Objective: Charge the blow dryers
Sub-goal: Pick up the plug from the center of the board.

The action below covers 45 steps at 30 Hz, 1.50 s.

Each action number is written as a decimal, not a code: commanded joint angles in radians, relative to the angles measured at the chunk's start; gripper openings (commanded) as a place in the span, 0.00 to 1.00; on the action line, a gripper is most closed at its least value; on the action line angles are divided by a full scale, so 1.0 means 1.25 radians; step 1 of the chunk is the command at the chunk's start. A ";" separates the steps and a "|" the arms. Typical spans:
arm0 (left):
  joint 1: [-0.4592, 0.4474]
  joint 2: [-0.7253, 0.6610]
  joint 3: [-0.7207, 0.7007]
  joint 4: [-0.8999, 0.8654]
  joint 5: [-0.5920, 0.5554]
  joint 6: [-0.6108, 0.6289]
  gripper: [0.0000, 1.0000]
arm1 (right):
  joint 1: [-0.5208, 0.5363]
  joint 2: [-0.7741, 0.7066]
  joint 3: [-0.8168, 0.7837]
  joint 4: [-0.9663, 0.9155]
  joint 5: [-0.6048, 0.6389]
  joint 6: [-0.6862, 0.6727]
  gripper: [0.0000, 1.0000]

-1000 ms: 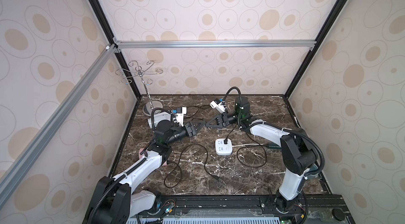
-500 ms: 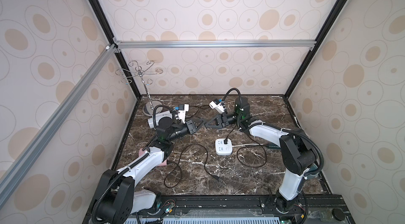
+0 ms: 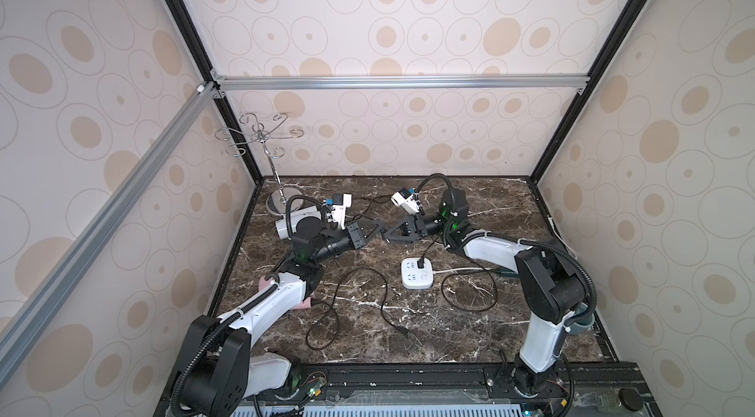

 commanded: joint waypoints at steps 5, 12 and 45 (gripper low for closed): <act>0.004 -0.002 0.033 0.015 0.004 -0.008 0.00 | -0.001 0.008 -0.014 0.081 -0.007 0.047 0.21; 0.004 -0.016 0.017 -0.011 0.015 0.008 0.31 | -0.003 0.013 -0.006 0.095 -0.011 0.062 0.04; 0.001 0.032 0.120 -0.224 0.115 0.161 0.00 | -0.002 0.001 0.000 -0.050 -0.038 -0.033 0.00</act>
